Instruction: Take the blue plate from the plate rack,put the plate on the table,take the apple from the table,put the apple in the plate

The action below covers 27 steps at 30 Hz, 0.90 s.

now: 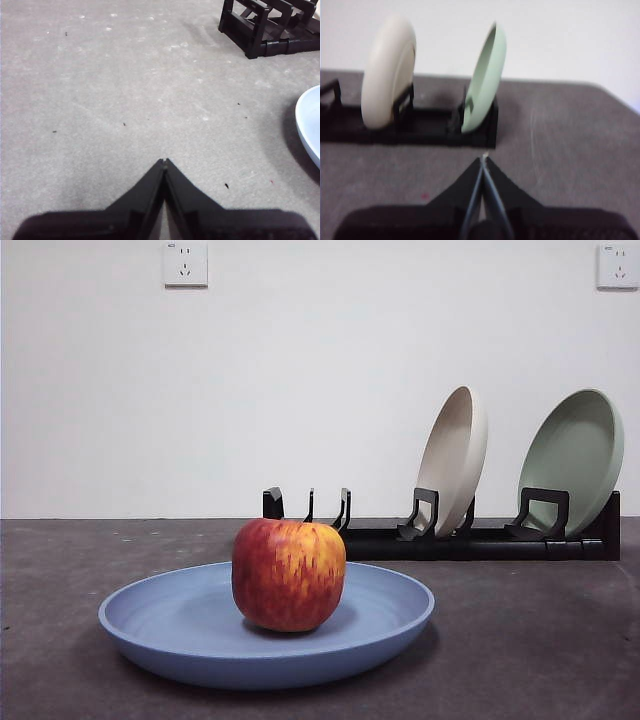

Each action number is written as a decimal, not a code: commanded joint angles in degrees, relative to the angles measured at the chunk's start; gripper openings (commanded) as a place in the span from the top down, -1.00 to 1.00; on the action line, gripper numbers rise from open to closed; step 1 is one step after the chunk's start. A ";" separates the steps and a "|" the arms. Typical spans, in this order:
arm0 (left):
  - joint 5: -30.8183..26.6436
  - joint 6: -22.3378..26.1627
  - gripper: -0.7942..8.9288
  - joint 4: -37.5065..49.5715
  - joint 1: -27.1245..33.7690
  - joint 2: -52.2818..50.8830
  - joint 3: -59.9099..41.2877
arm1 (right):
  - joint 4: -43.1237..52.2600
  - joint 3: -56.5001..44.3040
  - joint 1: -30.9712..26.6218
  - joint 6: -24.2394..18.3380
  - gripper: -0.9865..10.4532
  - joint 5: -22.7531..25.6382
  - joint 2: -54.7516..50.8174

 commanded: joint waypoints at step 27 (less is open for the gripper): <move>-0.02 -0.37 0.84 0.68 0.17 0.13 -0.44 | -11.15 0.00 4.20 3.21 0.82 5.49 -4.79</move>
